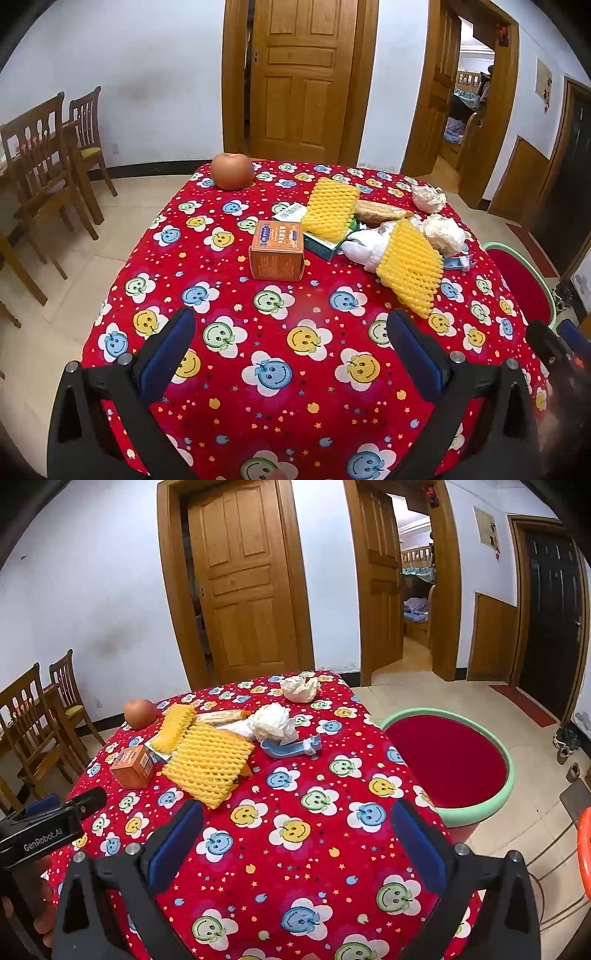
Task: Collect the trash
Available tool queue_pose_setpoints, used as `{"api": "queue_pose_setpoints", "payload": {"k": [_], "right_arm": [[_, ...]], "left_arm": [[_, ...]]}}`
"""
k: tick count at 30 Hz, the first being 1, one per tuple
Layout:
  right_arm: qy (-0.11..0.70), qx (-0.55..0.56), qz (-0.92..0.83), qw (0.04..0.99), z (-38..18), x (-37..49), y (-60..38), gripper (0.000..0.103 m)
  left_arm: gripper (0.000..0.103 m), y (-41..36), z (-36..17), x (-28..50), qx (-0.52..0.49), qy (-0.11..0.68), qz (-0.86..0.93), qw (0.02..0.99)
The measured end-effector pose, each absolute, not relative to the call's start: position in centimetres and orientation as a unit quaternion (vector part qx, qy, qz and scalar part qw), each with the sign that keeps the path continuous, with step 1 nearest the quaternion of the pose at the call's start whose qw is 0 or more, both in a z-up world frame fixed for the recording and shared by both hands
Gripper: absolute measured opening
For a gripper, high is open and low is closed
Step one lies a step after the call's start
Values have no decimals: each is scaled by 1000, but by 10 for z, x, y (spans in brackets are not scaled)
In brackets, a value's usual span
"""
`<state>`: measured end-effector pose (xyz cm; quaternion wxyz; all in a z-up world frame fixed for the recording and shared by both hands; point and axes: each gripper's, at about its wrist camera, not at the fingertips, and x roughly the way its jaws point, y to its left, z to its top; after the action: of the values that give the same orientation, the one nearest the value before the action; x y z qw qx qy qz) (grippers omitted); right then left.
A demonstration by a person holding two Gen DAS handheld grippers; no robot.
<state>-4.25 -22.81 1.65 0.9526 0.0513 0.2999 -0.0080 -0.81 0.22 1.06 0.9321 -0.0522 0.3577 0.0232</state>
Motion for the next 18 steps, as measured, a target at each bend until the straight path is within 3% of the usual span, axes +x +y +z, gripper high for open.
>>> {"api": "queue_pose_setpoints", "payload": {"k": [18], "right_arm": [[301,57,-10,952,19,-47,-232,103]], "left_arm": [[101,2,9,-9,-55,361,24,931]]}}
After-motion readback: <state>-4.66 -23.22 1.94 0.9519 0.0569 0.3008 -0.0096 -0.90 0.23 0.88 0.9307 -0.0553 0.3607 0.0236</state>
